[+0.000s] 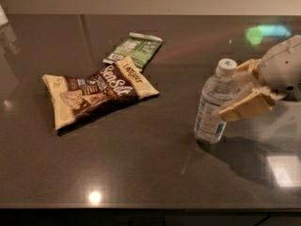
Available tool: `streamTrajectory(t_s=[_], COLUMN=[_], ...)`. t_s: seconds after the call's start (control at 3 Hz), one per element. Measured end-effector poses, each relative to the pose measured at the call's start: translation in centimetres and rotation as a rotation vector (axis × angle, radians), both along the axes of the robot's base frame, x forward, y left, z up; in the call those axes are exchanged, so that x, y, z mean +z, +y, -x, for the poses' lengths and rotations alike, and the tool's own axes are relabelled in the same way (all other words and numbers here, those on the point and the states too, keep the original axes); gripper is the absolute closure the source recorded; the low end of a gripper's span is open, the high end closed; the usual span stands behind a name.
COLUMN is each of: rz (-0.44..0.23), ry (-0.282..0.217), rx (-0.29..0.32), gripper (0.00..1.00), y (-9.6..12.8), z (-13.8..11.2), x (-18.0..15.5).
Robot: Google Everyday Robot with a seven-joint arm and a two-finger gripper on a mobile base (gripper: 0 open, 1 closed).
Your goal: Move blue plastic bottle near brown chip bag
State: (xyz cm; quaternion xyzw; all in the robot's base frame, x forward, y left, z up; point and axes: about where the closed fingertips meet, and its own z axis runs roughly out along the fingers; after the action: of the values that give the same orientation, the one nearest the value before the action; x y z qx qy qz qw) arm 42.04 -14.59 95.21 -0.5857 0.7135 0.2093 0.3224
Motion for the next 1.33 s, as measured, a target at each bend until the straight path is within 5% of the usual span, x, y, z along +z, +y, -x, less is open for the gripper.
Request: streamTrajectory(t_s=[0.33,1.33], rz=[-0.015,-0.069], ry=[-0.025,-0.006], rx=[-0.007,-0.016], gripper=[1.00,1.00], y=[0.8,4.6], z=[-3.1,-12.7], x=[1.3,0.6])
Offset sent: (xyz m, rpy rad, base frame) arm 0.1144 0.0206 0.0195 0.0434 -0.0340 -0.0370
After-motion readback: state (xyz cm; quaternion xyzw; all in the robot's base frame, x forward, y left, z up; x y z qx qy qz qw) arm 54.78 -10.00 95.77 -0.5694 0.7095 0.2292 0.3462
